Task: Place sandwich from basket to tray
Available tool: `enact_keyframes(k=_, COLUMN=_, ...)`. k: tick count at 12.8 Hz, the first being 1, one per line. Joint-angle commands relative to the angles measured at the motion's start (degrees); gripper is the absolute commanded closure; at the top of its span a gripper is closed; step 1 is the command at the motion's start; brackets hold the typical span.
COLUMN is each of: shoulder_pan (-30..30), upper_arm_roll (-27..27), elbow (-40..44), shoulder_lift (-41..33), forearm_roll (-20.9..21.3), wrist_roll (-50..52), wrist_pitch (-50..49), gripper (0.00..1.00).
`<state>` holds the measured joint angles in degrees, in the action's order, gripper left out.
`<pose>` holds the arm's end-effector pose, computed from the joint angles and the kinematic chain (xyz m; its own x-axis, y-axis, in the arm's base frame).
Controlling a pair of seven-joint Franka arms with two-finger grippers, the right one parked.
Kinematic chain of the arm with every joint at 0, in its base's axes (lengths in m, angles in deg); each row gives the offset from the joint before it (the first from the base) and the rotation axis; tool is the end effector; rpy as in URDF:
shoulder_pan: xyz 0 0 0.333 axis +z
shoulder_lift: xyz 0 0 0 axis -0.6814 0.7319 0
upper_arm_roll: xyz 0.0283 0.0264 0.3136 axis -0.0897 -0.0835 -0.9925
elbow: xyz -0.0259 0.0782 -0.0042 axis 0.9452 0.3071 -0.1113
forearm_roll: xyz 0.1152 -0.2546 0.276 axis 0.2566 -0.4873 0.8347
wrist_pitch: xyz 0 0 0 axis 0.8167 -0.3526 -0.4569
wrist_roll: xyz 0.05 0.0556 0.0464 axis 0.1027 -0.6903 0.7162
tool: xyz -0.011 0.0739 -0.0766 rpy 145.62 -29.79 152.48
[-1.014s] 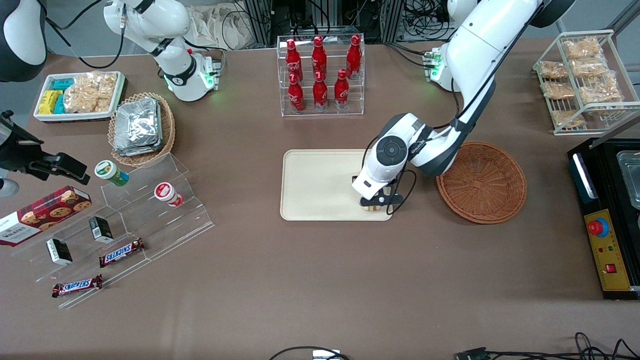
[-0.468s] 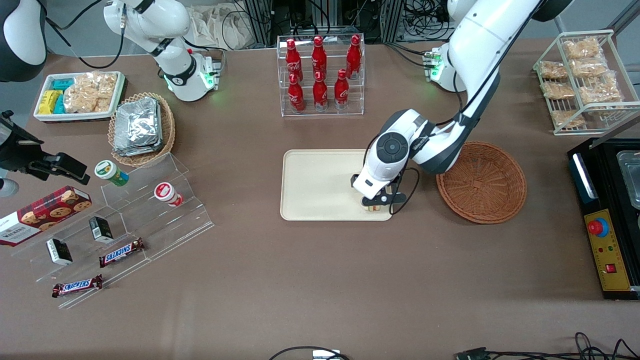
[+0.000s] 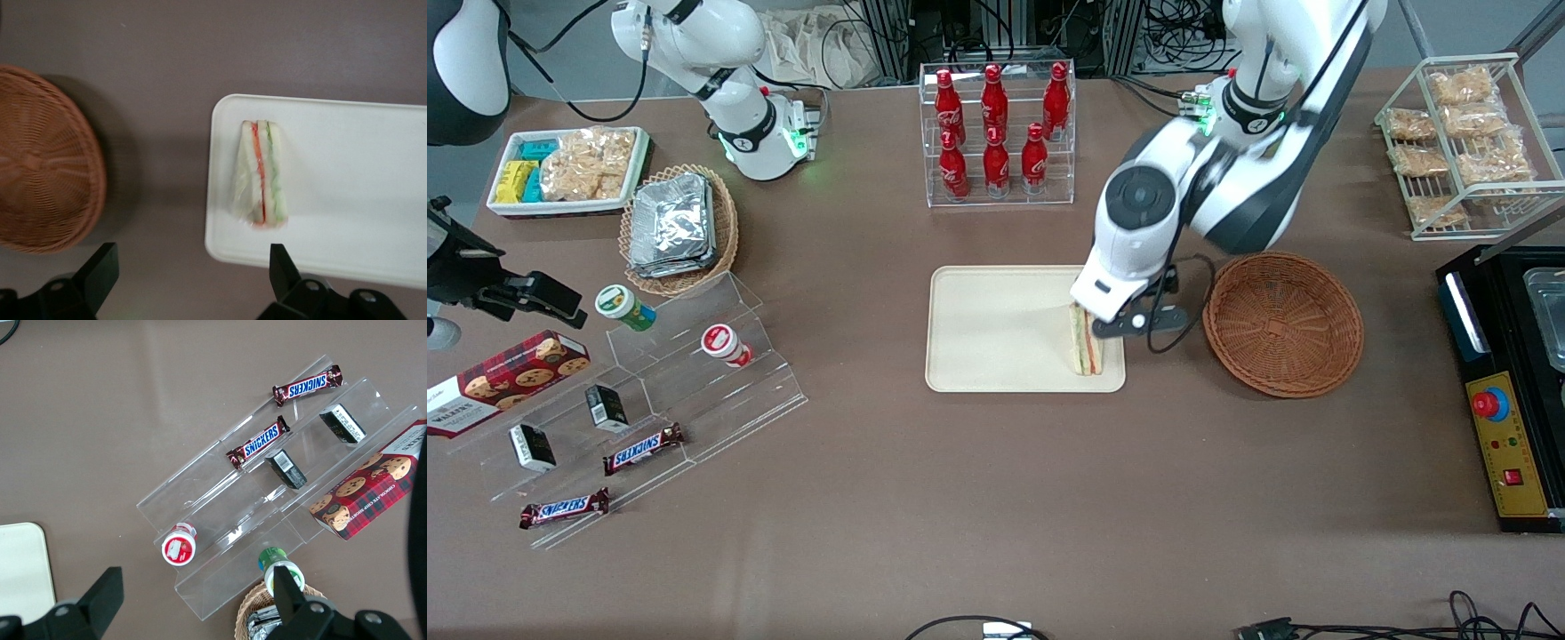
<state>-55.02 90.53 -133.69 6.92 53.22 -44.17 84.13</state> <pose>0.5011 -0.3423 0.4440 0.9937 0.0379 -0.1051 0.0221 -0.9889 -0.1470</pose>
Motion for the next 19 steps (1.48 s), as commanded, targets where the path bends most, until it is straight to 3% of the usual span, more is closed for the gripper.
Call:
enact_keyframes(k=1, shoulder_pan=3.5, upper_arm_roll=0.0, elbow=12.7, shoulder_lift=-0.9, forearm_roll=-3.8, wrist_roll=-6.0, wrist_pitch=-14.2, gripper=0.0)
enact_keyframes(k=6, shoulder_pan=15.6, upper_arm_roll=0.1, elbow=17.4, shoulder_lift=-5.0, forearm_roll=-5.7, wrist_roll=-20.3, wrist_pitch=-20.3, gripper=0.0)
enact_keyframes(k=11, shoulder_pan=22.0, upper_arm_roll=-0.1, elbow=16.6, shoulder_lift=-9.4, forearm_roll=-5.7, wrist_roll=-27.0, wrist_pitch=-23.8, gripper=0.0)
enact_keyframes(k=13, shoulder_pan=21.0, upper_arm_roll=-3.2, elbow=15.3, shoulder_lift=-10.4, forearm_roll=-5.7, wrist_roll=-27.9, wrist_pitch=-23.9, gripper=0.0)
enact_keyframes(k=17, shoulder_pan=8.4, upper_arm_roll=-18.3, elbow=12.4, shoulder_lift=-12.3, forearm_roll=-5.9, wrist_roll=-27.9, wrist_pitch=-22.4, gripper=0.0)
enact_keyframes(k=19, shoulder_pan=8.8, upper_arm_roll=-18.8, elbow=6.0, shoulder_lift=-16.5, forearm_roll=-7.7, wrist_roll=-28.2, wrist_pitch=-17.6, gripper=0.0)
